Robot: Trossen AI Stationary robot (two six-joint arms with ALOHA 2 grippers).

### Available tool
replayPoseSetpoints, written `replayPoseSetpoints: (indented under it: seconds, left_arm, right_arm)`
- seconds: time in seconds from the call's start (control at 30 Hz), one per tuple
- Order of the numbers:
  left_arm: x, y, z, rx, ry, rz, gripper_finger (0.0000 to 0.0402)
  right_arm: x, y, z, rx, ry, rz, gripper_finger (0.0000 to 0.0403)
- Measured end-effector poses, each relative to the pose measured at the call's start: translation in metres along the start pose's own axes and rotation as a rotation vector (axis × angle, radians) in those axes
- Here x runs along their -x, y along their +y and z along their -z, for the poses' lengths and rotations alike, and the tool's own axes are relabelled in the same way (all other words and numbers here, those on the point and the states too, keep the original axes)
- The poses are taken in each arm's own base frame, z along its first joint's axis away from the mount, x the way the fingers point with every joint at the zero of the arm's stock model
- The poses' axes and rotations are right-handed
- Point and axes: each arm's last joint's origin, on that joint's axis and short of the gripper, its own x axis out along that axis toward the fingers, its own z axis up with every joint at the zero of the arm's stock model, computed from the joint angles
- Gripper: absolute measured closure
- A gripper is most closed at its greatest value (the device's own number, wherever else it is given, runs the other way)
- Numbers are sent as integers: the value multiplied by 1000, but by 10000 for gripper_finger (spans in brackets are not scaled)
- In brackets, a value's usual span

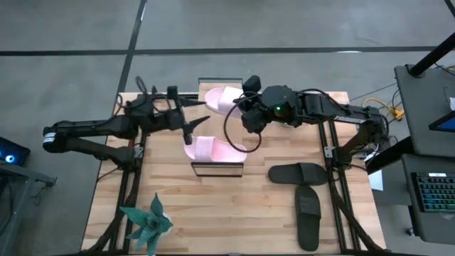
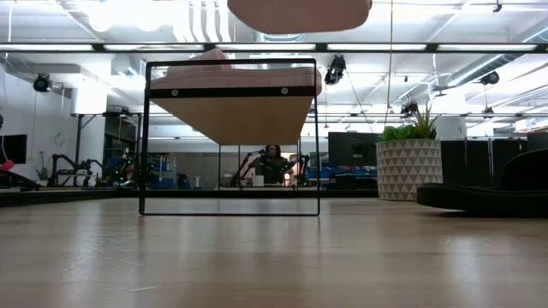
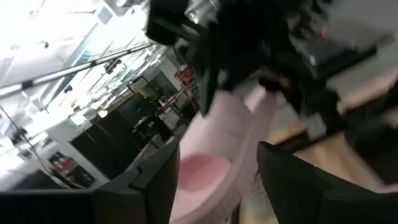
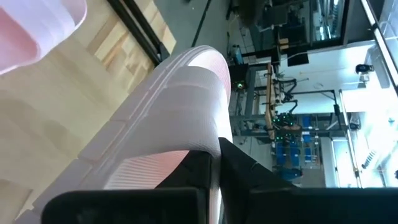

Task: Pick and place slides into the shelf
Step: Put the pink slipper on the shelf

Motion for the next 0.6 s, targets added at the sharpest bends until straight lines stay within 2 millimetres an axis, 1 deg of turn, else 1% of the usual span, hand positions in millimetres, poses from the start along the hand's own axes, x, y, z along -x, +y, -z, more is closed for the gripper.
replayPoseSetpoints:
  seconds: [0.1,0.2,0.3,0.43,0.6]
  left_arm:
    - [10,4,-3,127,-4,0,203]
    - [20,8,-5,253,-7,9,202]
    - [29,11,-7,346,0,15,202]
    - [40,14,-9,426,-3,14,202]
    - [53,20,-13,480,-31,0,202]
  right_arm:
    - [-9,3,0,26,14,-9,394]
    - [-23,7,0,44,33,-27,394]
    - [-35,12,1,50,51,-44,394]
    - [-51,19,4,65,53,-78,394]
    - [-67,32,4,120,30,-103,394]
